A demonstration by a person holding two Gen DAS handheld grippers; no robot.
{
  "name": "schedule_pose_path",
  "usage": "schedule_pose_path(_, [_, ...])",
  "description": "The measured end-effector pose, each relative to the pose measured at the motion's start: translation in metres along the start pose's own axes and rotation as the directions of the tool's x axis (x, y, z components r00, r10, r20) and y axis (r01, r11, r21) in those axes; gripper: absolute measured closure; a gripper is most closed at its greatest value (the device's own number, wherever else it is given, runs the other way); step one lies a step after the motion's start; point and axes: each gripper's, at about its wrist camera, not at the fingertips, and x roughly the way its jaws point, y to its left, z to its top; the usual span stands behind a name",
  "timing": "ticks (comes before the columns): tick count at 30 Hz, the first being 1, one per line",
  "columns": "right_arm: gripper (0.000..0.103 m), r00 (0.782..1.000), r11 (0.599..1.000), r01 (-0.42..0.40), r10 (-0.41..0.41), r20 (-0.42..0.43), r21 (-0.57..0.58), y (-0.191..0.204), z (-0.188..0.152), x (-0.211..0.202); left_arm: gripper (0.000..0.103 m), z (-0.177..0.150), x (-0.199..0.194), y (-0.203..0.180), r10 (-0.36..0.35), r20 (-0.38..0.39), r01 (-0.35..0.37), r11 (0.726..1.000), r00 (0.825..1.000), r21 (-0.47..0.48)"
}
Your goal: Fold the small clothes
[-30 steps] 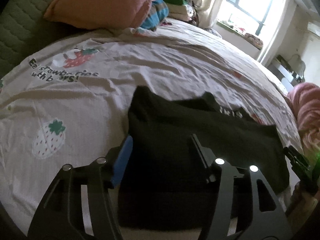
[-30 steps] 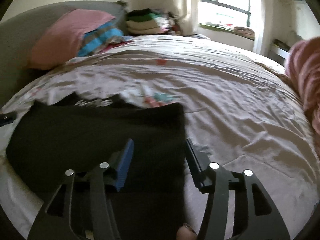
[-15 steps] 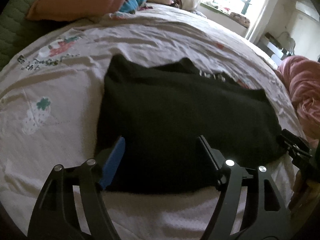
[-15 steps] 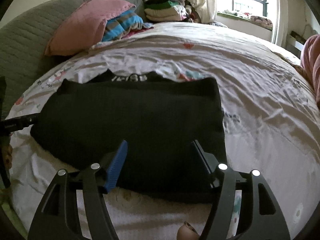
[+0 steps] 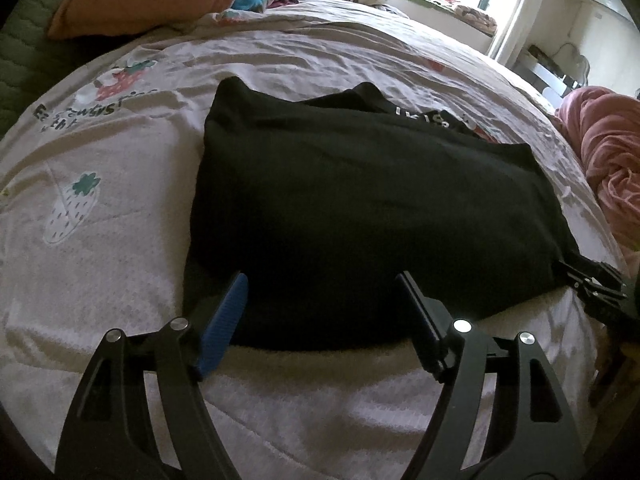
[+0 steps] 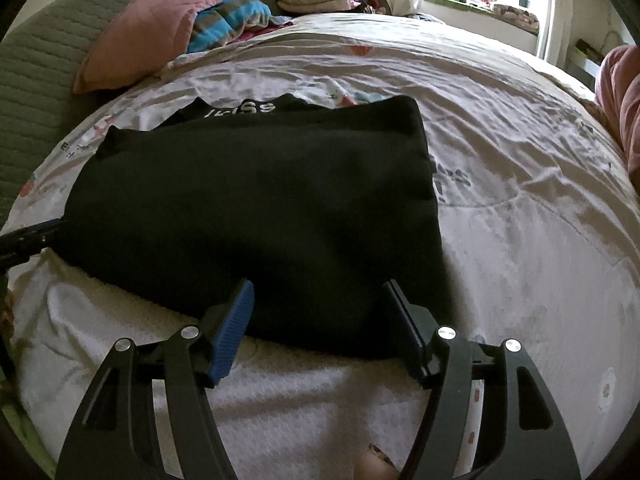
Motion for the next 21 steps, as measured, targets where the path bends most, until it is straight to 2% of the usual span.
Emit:
schedule_pose_path(12, [0.035, 1.000, 1.000, 0.011, -0.011, -0.003, 0.008, 0.001, -0.008, -0.008, 0.036, -0.005, -0.008, 0.001, -0.004, 0.007, 0.004, 1.000, 1.000, -0.003])
schedule_pose_path(21, [0.016, 0.999, 1.000, 0.005, -0.006, 0.043, 0.020, 0.004, -0.010, -0.025, 0.031, -0.008, -0.014, 0.000, -0.009, 0.009, 0.009, 1.000, 1.000, -0.004])
